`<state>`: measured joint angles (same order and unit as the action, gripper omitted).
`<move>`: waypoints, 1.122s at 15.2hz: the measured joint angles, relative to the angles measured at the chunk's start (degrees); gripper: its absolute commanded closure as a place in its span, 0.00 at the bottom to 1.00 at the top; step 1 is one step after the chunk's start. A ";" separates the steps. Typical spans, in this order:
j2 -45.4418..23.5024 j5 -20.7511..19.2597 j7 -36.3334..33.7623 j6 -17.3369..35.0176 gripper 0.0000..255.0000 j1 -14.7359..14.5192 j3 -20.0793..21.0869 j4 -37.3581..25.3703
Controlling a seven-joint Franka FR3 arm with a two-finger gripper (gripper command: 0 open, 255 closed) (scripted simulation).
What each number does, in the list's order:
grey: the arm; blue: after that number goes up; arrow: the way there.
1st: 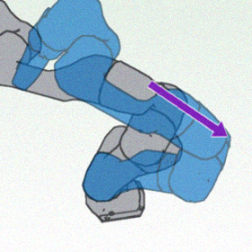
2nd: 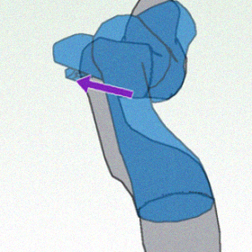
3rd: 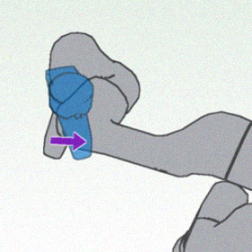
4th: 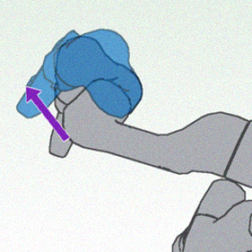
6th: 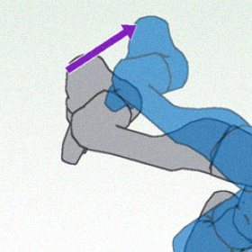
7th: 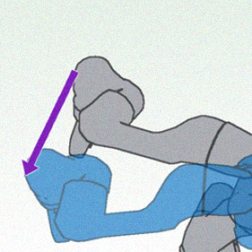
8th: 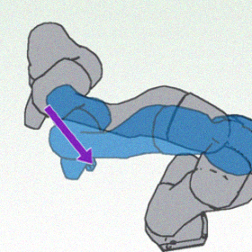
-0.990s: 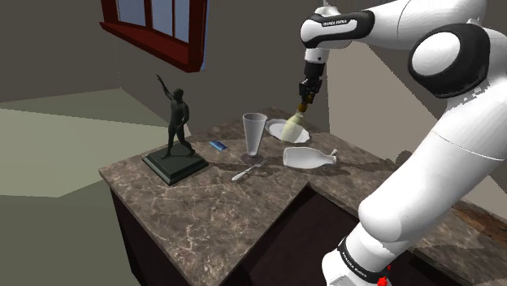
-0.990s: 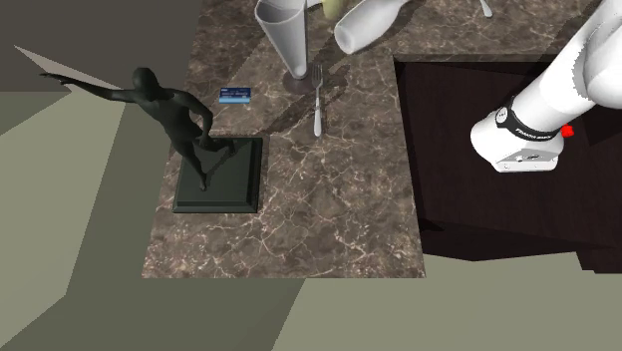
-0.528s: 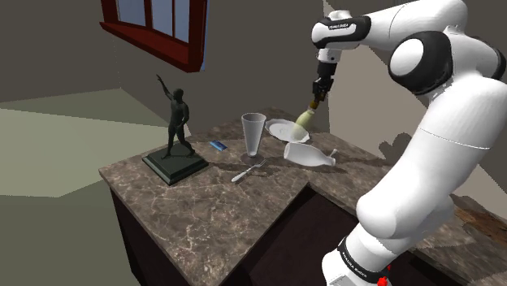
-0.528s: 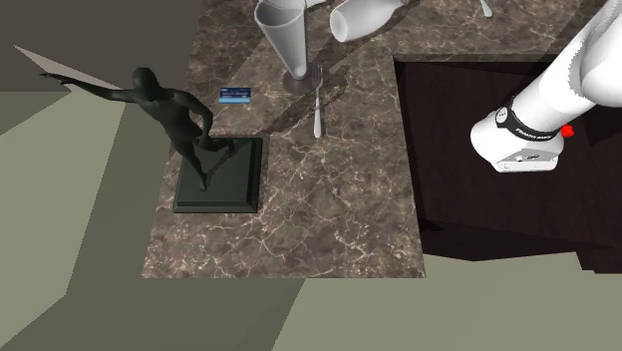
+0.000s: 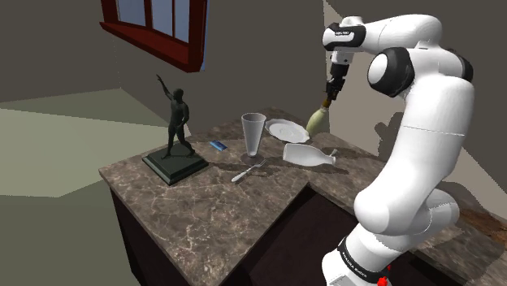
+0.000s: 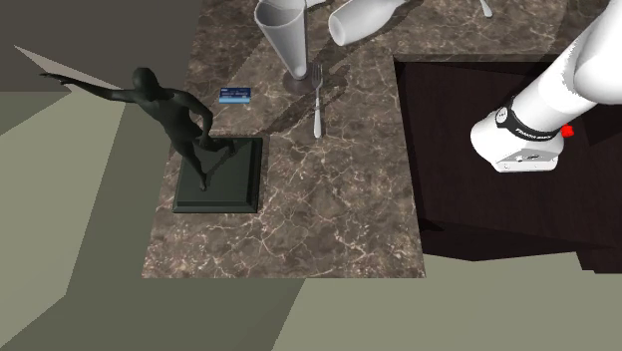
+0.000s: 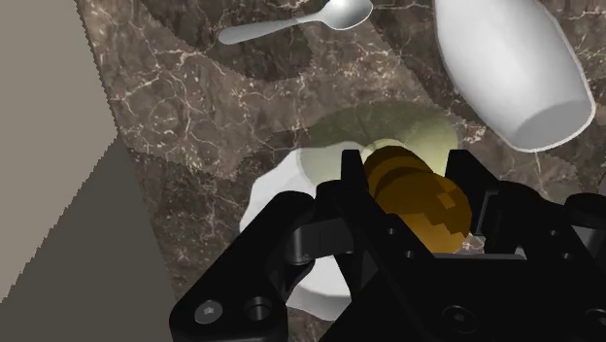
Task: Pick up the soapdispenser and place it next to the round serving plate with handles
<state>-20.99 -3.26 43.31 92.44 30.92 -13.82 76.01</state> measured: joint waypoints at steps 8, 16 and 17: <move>-17.40 3.77 7.85 -8.37 1.00 8.79 -1.01 -26.43; -15.70 3.49 7.63 -1.49 1.00 8.14 -1.05 -17.87; -15.33 3.42 7.48 -0.49 1.00 7.94 -1.05 -16.47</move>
<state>-36.32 0.16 50.79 91.94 38.86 -14.87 59.54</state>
